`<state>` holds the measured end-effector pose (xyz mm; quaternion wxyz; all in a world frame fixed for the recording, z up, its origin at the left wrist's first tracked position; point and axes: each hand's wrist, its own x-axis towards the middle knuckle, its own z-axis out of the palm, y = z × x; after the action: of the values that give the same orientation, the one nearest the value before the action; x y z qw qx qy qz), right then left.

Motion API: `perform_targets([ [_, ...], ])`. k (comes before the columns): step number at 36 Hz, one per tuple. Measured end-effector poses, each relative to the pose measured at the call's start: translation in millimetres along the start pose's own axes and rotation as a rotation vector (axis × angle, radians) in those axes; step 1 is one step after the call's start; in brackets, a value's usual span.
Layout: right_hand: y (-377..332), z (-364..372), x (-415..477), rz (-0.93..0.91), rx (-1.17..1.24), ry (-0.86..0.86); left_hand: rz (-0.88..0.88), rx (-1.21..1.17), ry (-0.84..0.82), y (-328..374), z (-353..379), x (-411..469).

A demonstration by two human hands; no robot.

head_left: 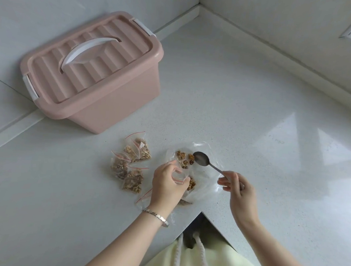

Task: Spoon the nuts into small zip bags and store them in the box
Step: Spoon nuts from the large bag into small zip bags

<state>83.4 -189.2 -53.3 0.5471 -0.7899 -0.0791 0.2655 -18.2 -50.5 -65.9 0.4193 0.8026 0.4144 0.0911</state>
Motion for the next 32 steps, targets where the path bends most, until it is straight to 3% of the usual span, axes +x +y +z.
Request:
perform_targets([
  [4,2,11,-2,-0.002,0.012,-0.001,-0.096,-0.024,-0.012,-3,-1,7],
  [8,5,17,-2,0.066,0.089,-0.027,-0.224,-0.212,-0.108,-1,-3,14],
  [17,9,19,2,0.343,0.356,-0.075,-0.292,-0.358,-0.119,0,-1,21],
  [32,15,-12,-1,0.436,0.569,-0.100,-0.281,-0.327,-0.092,-6,-5,17],
])
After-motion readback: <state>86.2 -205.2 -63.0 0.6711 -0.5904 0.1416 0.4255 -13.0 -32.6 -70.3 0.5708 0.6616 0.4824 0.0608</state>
